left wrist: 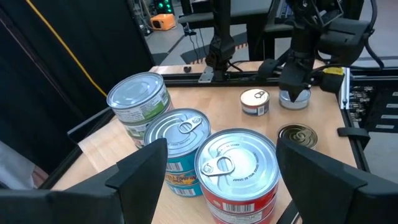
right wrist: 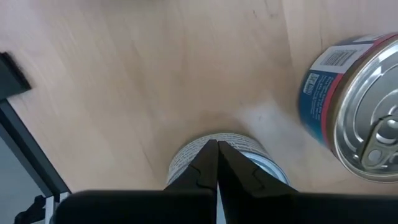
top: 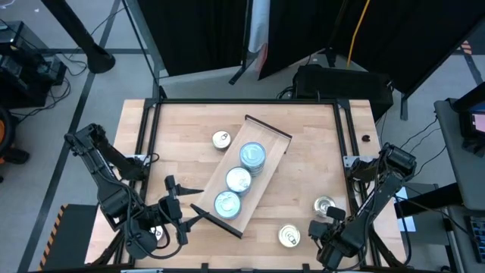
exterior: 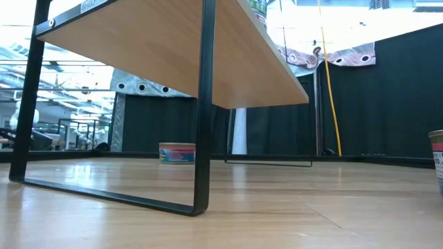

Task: Stack canned seafood by type on shelf
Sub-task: Stack the green tuna can on top of the other green tuna can

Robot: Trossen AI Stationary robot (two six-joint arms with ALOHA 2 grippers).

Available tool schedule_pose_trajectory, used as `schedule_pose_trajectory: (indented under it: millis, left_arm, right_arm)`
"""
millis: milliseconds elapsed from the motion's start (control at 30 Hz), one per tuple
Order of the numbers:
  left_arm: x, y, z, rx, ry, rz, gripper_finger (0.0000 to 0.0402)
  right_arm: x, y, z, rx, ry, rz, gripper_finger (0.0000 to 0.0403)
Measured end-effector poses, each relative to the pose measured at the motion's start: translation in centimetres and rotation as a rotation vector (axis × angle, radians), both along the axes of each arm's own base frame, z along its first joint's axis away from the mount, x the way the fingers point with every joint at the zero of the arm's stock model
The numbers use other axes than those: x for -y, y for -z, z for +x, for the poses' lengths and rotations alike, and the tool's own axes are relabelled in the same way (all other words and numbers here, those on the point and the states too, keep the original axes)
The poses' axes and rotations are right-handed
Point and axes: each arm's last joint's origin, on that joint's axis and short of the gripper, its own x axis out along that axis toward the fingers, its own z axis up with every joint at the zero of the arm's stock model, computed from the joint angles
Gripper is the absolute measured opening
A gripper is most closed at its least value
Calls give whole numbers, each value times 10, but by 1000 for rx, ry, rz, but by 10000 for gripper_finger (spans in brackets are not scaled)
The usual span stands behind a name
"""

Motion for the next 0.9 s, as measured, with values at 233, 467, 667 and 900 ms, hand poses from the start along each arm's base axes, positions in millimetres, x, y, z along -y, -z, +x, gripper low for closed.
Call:
schedule_pose_trajectory:
  millis: [233,467,667,900]
  left_arm:
    - [0,0,0,0,0,0,301]
    - [0,0,0,-1,0,0,301]
    - [0,0,0,-1,0,1,301]
    - [0,0,0,0,0,0,301]
  right_arm:
    - [-3,2,-4,7,-18,1,0]
    - [-2,15,-5,39,-17,41,0]
    - [-1,23,-6,45,-18,59,0]
    - [1,30,-7,48,-7,66,0]
